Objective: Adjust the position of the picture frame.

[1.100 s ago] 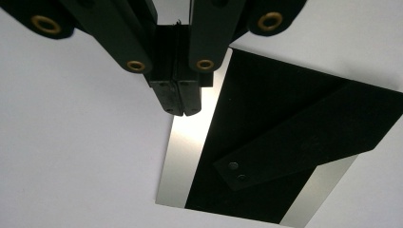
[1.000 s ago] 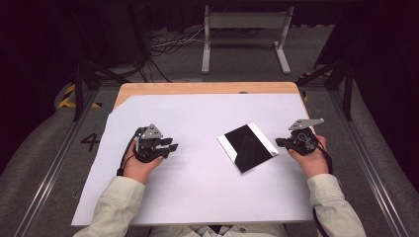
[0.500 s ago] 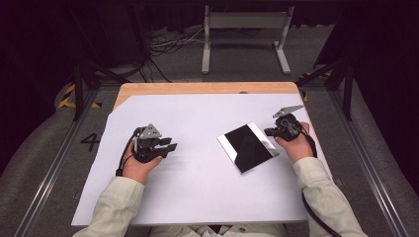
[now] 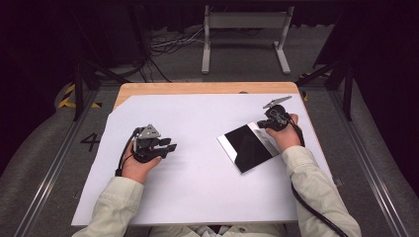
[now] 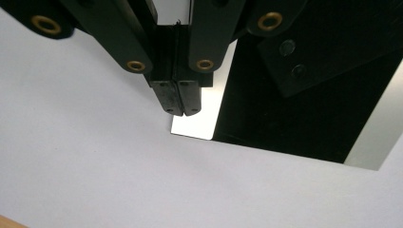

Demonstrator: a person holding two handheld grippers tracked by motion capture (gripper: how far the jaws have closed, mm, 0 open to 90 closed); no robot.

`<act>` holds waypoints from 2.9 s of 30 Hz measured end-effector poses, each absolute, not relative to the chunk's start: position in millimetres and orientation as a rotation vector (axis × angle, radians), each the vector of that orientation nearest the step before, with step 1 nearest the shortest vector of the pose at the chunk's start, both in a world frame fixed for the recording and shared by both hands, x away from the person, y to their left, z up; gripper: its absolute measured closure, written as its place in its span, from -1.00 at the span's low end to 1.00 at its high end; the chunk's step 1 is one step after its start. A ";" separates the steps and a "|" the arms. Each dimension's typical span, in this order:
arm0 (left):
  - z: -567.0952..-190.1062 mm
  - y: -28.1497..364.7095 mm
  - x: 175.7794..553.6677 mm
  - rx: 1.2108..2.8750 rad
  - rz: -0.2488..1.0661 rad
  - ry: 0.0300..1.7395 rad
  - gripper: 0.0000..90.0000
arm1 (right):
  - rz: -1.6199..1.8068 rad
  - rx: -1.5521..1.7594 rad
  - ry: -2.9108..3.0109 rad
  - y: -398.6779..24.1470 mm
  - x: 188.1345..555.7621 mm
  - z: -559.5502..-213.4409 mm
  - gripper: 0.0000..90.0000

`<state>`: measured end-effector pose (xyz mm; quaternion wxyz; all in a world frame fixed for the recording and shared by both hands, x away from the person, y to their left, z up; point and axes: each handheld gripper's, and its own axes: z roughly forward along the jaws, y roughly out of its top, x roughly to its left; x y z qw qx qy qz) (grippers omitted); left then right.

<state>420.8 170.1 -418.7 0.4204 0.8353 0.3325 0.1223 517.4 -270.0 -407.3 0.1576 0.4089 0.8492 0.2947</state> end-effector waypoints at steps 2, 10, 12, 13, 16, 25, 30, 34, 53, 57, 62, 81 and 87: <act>-418.9 170.2 421.0 2.096 0.306 0.830 0.42 | 0.845 1.182 2.410 -269.6 521.5 -409.0 1.00; -418.7 171.5 420.8 2.087 0.309 0.839 0.41 | 0.863 1.260 2.373 -270.5 533.6 -418.1 1.00; -418.7 171.4 420.7 2.087 0.309 0.838 0.41 | 0.867 1.281 2.372 -270.3 535.8 -421.0 1.00; -418.9 171.2 420.6 2.088 0.309 0.837 0.41 | 0.868 1.293 2.369 -270.5 537.2 -422.6 1.00; -419.2 170.6 420.7 2.096 0.308 0.830 0.39 | 0.878 1.314 2.367 -270.9 539.3 -424.9 1.00; -421.1 168.8 421.0 2.104 0.299 0.839 0.35 | 0.851 1.317 2.382 -268.6 541.6 -425.6 1.00; -422.1 167.9 421.3 2.103 0.294 0.840 0.35 | 0.845 1.317 2.387 -268.1 542.3 -425.4 1.00; -422.4 168.0 421.6 2.108 0.297 0.838 0.35 | 0.824 1.314 2.400 -266.7 544.0 -424.3 1.00; -423.4 166.7 421.9 2.107 0.282 0.839 0.34 | 0.779 1.275 2.435 -257.7 549.4 -422.2 1.00; -423.6 166.7 422.1 2.112 0.284 0.834 0.34 | 0.787 1.234 2.469 -245.7 550.1 -422.4 1.00; -423.2 167.2 422.0 2.107 0.280 0.838 0.35 | 0.800 1.194 2.495 -231.4 549.3 -423.5 1.00; -424.5 167.7 423.6 2.111 0.272 0.842 0.34 | 0.859 0.962 2.696 -181.5 523.2 -424.8 1.00; -425.2 167.1 423.7 2.110 0.271 0.848 0.34 | 0.861 0.903 2.749 -170.8 510.6 -424.6 1.00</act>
